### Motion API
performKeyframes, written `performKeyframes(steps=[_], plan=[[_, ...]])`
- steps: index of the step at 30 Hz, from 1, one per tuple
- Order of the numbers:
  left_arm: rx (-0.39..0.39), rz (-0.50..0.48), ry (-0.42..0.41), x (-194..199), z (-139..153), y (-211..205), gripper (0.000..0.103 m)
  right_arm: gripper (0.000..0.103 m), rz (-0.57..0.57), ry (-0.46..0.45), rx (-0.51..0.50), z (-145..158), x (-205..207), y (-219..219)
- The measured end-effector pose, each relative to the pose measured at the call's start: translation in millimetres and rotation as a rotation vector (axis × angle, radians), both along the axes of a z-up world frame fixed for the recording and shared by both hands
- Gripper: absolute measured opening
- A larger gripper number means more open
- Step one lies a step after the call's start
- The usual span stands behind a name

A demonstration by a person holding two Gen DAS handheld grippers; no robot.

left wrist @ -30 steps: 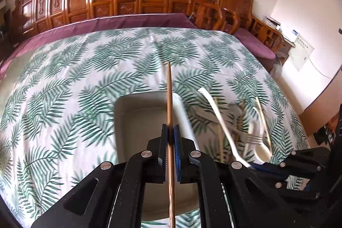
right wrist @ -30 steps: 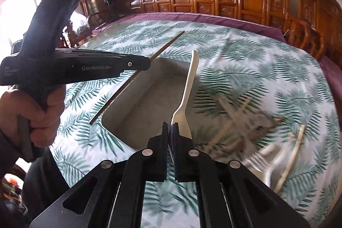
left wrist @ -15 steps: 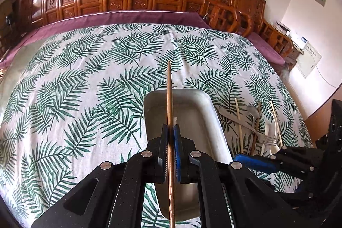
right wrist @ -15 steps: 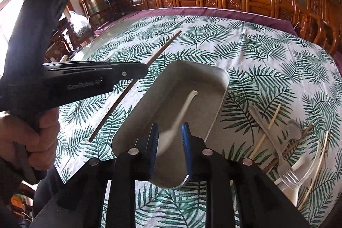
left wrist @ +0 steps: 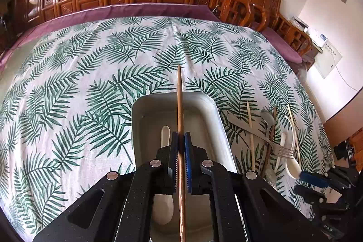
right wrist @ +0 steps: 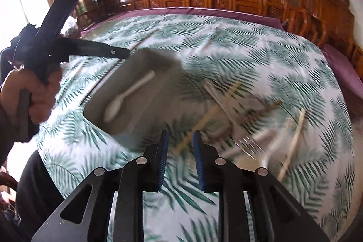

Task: Organize utensils
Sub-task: 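Lower the white fork into the grey tray and open the right gripper while the left carries the chopstick, then lower the chopstick into the grey tray and open the left gripper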

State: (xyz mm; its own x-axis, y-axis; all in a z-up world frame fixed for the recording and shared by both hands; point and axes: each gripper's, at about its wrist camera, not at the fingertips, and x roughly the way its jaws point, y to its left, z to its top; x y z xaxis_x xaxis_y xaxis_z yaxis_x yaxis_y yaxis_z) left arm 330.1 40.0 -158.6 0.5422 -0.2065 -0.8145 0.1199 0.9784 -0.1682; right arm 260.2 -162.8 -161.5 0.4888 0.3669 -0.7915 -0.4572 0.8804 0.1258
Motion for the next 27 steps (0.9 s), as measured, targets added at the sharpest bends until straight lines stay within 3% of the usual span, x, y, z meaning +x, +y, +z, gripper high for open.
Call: performKeyframes(steps=[7,16,27], plan=[[0.026,0.021,0.028,6.5,-11.1,-8.2,0.005,0.025,-0.089,0.003,-0.008,-10.0,-4.5,-51.8],[0.065,0.019,0.037,-1.6,-8.9,-20.9,0.005,0.024,-0.118,-0.026,-0.021,-4.2,-1.9,-79.0],[0.057,-0.074,-0.003,-34.2,2.4,-68.0,0.006,0.024,-0.188,0.010,-0.008,-19.6,9.0,-118.3]])
